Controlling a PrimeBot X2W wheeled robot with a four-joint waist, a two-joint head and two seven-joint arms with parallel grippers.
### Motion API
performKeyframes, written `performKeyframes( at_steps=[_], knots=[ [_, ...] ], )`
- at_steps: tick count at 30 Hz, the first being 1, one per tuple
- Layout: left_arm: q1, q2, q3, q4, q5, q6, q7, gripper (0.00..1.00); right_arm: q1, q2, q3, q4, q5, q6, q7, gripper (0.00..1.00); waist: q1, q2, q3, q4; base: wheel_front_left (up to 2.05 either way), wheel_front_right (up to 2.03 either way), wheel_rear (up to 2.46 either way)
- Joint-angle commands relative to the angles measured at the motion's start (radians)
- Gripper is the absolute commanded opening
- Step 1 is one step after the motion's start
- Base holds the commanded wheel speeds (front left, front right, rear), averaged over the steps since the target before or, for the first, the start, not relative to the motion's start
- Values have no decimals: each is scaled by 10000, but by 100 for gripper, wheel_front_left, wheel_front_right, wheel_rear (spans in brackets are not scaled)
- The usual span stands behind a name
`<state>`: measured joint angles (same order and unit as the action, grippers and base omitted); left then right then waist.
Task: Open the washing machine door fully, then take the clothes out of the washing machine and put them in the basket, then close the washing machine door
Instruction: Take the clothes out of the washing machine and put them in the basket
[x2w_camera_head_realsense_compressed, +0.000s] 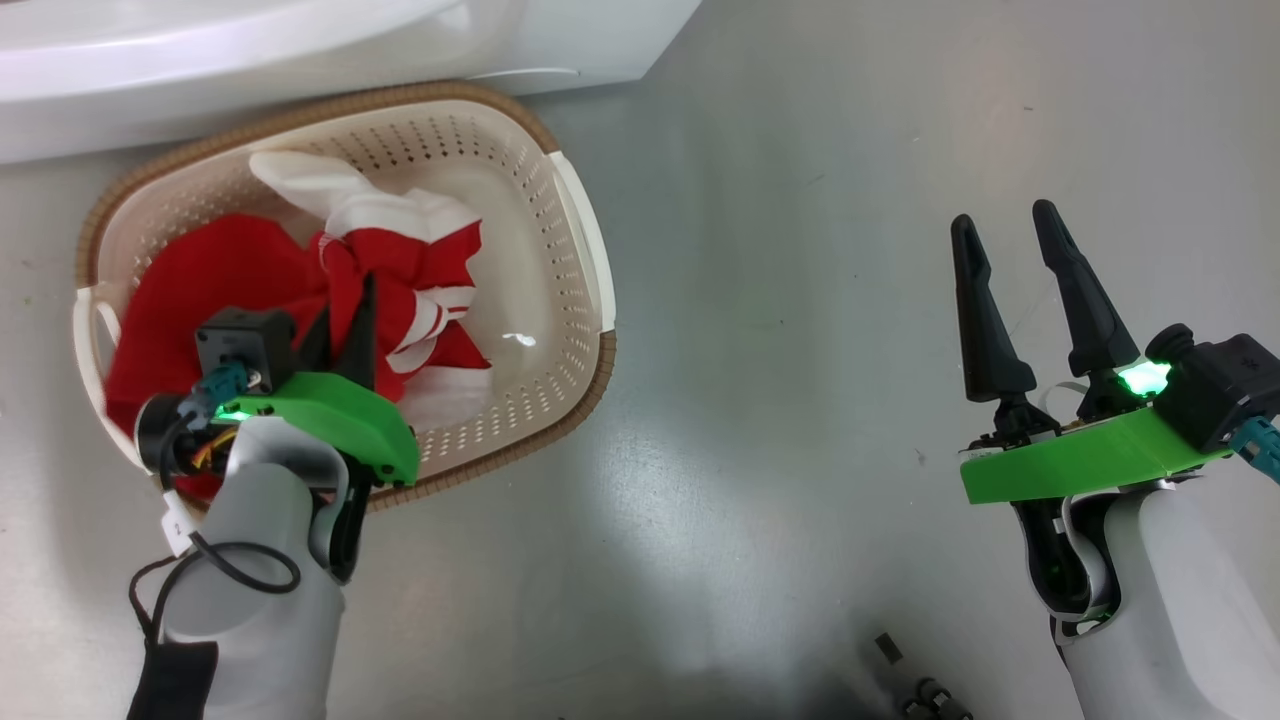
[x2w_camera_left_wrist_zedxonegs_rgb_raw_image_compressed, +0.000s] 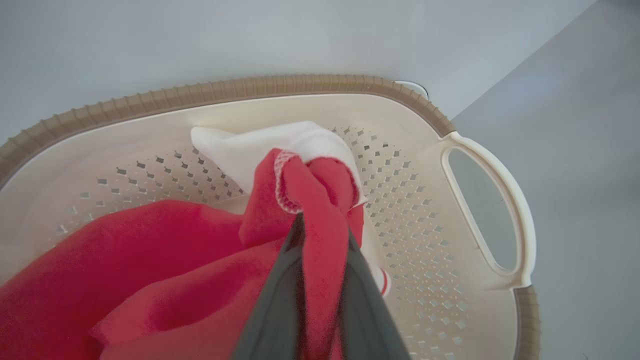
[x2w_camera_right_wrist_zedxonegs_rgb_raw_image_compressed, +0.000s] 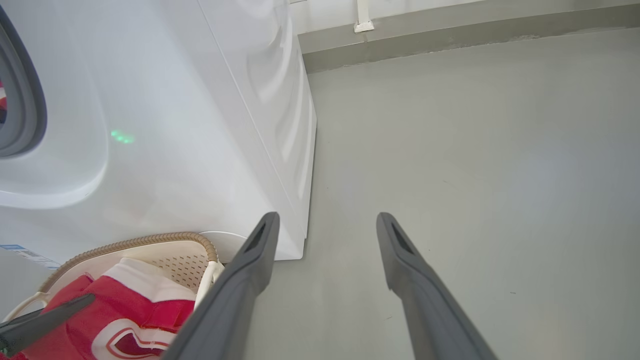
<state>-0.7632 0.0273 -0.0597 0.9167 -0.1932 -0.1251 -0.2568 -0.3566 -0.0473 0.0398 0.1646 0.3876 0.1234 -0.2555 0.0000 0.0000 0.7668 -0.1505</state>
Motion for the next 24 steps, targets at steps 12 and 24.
performKeyframes(
  at_steps=[12, 24],
  knots=[
    [622, 229, 313, -205, -181, -54, -49, 100, 275, -29, 210, -38, 21, 73, -63, 100, 0, 0, -692, 133, 0, 0, 0],
    [1728, 229, 471, -1008, -495, -55, -49, 100, 912, -29, 241, 231, -197, 73, -63, 100, 0, 0, -2260, 330, 0, 0, 0]
  ],
)
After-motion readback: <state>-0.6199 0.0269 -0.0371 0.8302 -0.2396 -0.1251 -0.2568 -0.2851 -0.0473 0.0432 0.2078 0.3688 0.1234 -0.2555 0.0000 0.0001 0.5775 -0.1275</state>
